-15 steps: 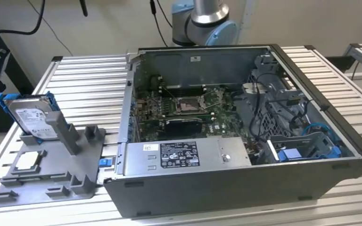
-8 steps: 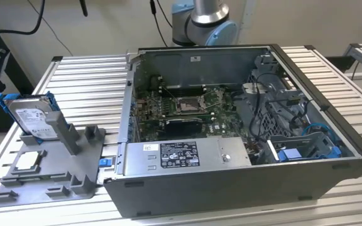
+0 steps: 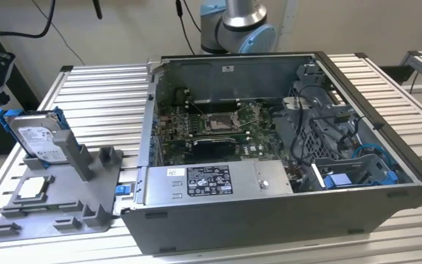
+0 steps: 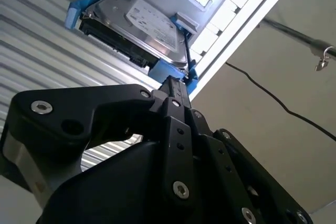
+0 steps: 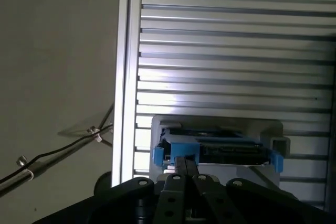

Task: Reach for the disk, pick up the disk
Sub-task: 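Reach for the disk, then pick up the disk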

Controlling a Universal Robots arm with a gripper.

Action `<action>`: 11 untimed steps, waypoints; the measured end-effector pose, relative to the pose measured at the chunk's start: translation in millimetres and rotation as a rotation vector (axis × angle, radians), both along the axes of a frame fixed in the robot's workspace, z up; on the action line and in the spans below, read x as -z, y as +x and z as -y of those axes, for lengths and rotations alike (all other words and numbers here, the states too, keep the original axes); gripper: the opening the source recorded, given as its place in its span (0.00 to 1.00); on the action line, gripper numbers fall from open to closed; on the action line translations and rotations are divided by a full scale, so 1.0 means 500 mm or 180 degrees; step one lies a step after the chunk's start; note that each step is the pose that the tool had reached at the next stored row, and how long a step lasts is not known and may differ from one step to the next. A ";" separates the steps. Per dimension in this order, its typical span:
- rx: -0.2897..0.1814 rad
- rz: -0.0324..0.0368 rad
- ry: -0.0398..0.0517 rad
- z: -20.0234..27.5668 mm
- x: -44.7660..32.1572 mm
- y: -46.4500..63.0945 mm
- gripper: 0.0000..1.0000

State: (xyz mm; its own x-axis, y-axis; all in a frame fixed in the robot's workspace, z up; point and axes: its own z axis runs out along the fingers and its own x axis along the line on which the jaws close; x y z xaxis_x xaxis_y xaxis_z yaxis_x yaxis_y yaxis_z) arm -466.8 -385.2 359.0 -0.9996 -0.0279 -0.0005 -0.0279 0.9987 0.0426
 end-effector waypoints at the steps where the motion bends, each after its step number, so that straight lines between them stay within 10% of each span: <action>1: 0.0000 0.0000 0.0000 0.0000 0.000 0.000 0.00; 11: -0.0242 0.0000 0.0000 -0.0003 0.000 0.000 0.00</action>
State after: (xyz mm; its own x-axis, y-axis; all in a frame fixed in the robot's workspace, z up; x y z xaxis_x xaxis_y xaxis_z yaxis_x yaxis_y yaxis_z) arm -466.9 -385.1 359.0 -0.9946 -0.1037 -0.0005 -0.1037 0.9937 0.0426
